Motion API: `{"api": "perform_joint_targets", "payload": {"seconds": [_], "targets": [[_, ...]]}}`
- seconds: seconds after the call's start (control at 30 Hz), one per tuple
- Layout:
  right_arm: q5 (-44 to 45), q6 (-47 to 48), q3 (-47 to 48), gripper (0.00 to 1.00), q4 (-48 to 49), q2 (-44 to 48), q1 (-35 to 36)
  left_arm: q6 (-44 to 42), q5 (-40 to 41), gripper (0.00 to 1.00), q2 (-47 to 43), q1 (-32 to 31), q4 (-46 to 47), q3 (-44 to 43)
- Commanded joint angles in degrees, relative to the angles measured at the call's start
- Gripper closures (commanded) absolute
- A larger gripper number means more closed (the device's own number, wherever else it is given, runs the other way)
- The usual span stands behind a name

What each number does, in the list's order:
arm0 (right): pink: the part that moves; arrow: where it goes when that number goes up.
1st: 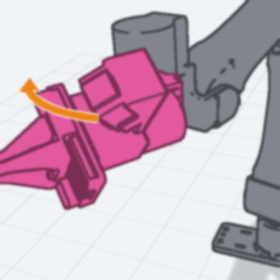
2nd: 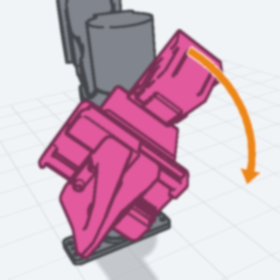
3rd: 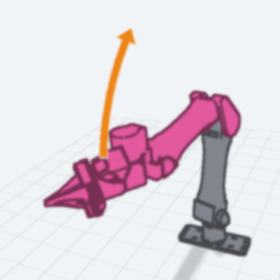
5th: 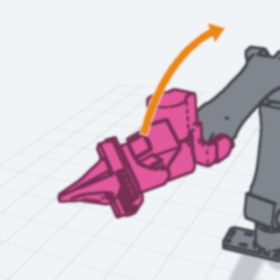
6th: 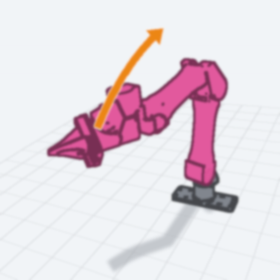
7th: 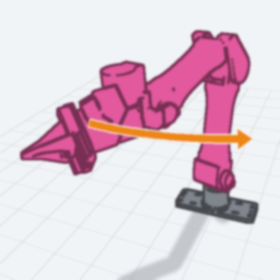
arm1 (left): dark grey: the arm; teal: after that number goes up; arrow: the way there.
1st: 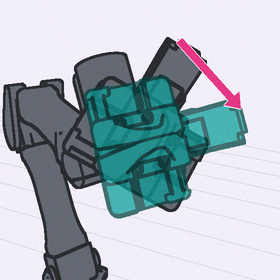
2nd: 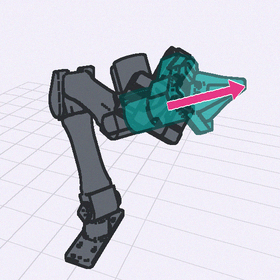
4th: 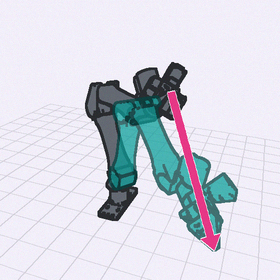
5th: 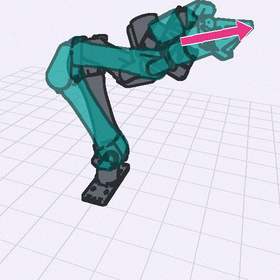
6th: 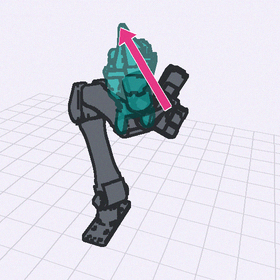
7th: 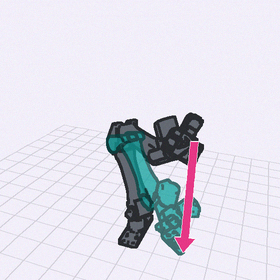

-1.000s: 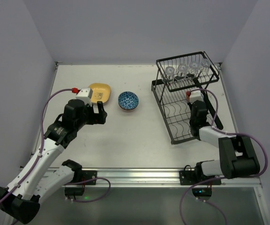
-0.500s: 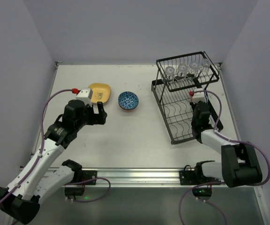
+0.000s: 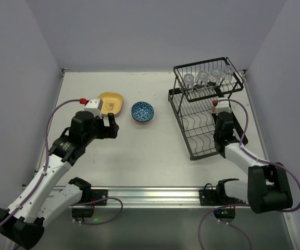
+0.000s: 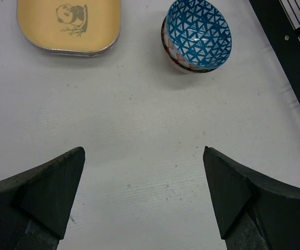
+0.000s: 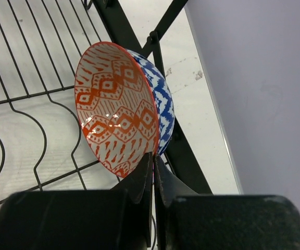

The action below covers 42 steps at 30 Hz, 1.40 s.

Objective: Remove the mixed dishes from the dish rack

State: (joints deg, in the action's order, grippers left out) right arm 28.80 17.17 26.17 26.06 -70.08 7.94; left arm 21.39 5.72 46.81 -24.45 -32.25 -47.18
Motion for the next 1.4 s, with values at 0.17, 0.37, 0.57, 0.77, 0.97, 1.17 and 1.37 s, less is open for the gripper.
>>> {"api": "perform_joint_targets", "payload": {"seconds": [0.17,0.37,0.57,0.77,0.97,1.17,1.37], "targets": [[-3.0,-4.4,1.7,1.00,-6.9,3.1,-0.1,-1.7,-1.4,0.00,-0.8,0.0,2.2,0.2],[-1.8,-4.8,1.6,1.00,-6.9,2.9,-0.2,-1.7,-1.6,0.00,-0.8,0.0,2.3,0.3],[-3.7,-10.7,6.0,0.96,-13.2,2.2,-2.8,-1.7,-1.6,0.00,-1.0,0.0,2.3,0.4],[-1.6,-19.9,7.3,0.71,-15.7,5.5,-3.5,-1.7,-1.5,0.00,-1.1,-0.1,2.4,0.5],[-2.4,-32.5,14.5,0.55,-25.9,2.6,-10.7,-1.7,-1.3,0.00,-1.2,-0.1,2.4,0.6],[-5.4,-34.9,18.4,0.53,-30.1,-1.0,-13.4,-1.6,-1.1,0.00,-1.3,-0.2,2.5,0.7],[-11.4,-35.9,20.8,0.54,-32.7,-5.0,-15.2,-1.6,-1.1,0.00,-1.2,-0.2,2.5,0.8]]}}
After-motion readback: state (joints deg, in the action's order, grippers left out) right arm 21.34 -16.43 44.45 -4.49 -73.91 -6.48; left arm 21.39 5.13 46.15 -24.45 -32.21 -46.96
